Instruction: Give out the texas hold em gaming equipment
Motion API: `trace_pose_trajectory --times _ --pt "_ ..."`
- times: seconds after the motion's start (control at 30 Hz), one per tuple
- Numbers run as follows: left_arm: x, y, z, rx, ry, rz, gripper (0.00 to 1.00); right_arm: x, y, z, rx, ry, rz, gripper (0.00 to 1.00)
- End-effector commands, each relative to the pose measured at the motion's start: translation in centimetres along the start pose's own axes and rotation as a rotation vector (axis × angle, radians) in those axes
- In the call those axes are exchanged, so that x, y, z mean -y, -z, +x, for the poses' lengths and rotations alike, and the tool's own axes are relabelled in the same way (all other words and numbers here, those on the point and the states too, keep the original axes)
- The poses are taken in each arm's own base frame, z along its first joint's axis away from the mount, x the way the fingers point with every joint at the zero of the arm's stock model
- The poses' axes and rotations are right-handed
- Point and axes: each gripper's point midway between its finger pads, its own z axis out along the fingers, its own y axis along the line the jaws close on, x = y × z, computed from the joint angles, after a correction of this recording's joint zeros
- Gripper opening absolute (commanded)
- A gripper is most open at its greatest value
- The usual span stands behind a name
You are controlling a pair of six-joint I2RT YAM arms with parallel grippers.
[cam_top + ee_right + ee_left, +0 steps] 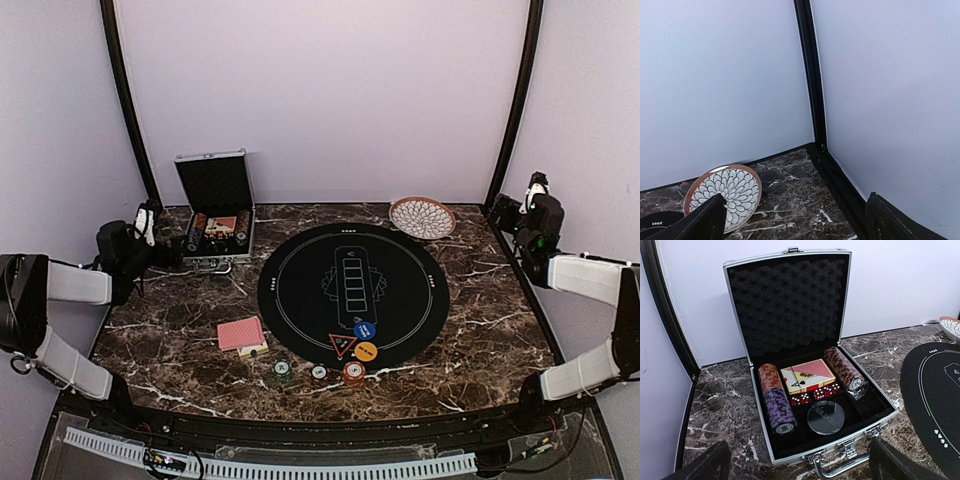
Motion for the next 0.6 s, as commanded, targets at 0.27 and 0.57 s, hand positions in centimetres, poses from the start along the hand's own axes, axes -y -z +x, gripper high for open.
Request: trace_pose_trajectory --times 0.27,0.57 --pt "2.6 2.7 -2.4 -0.352 0.042 0.195 0.99 -8.8 -2.0 2.9 -0.541 -0.23 -0.33 0.99" --pt "3.7 5.4 -4.5 -0.418 0.027 0.258 0.99 -20.1 5.6 7.7 -0.729 0.076 -0.48 0.92"
